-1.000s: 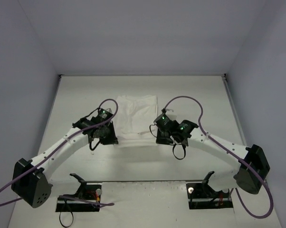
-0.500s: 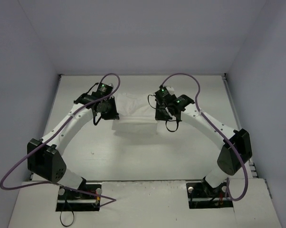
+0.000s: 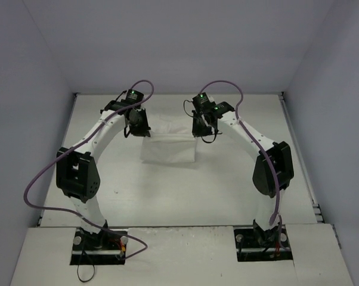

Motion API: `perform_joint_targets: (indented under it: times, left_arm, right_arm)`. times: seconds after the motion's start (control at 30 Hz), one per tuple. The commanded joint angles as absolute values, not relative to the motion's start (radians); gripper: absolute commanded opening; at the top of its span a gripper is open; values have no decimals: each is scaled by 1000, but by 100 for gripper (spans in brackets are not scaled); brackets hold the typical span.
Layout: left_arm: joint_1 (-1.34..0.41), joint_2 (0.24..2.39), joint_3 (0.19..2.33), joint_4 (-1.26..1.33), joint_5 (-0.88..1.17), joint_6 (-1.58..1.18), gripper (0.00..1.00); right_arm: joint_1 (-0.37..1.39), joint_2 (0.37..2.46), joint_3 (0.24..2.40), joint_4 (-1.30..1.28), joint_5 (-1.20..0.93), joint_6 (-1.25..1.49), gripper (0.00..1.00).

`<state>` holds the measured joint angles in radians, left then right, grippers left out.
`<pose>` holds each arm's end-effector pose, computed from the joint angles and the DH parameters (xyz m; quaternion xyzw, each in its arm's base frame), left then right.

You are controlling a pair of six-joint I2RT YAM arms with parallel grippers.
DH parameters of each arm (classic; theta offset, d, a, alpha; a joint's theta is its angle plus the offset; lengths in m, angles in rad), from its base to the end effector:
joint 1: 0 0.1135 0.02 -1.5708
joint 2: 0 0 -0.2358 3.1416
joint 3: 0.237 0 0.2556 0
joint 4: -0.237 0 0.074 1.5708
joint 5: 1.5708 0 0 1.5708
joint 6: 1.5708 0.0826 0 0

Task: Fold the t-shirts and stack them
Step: Fold the long partially folded tshirt into a neat square

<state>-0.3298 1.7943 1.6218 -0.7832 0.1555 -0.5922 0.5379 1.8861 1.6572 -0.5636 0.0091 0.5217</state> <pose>0.3905 -0.1472 0.2328 -0.1010 0.9451 -0.2006 0.2374 0.3943 0.2343 0.2282 -0.0058 0.9252 0.1881 0.3295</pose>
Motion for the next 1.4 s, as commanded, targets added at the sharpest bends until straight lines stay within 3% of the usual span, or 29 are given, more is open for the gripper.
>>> perform_joint_targets:
  times: [0.0,0.5,0.77,0.8,0.9,0.93,1.07,1.2,1.27,1.37]
  left_arm:
    - [-306,1801,1730,-790,132,-558,0]
    - [-262,2113,2044,-766,172,-520,2]
    - [-241,2258,2221,-677,198,-483,24]
    - [-239,2273,2248,-652,205,-493,37]
    - [-237,2313,2284,-569,249,-499,41]
    - [-236,2313,2284,-546,252,-500,43]
    - [-239,2179,2143,-377,254,-499,52]
    - [-242,2015,1926,-223,244,-491,53]
    - [-252,1950,1832,-186,263,-464,53]
    - [-292,1921,1796,-209,339,-342,53]
  right_arm:
    - [492,1899,1735,-598,11,482,0]
    - [389,2158,1974,-597,-63,460,0]
    - [313,2329,2185,-595,-132,474,0]
    - [300,2364,2216,-595,-141,478,3]
    - [273,2421,2337,-590,-128,478,3]
    - [266,2429,2348,-589,-127,477,7]
    - [234,2454,2432,-519,-120,414,37]
    - [215,2457,2517,-483,-121,293,55]
    - [210,2433,2538,-466,-175,191,54]
    - [207,2358,2448,-443,-294,56,43]
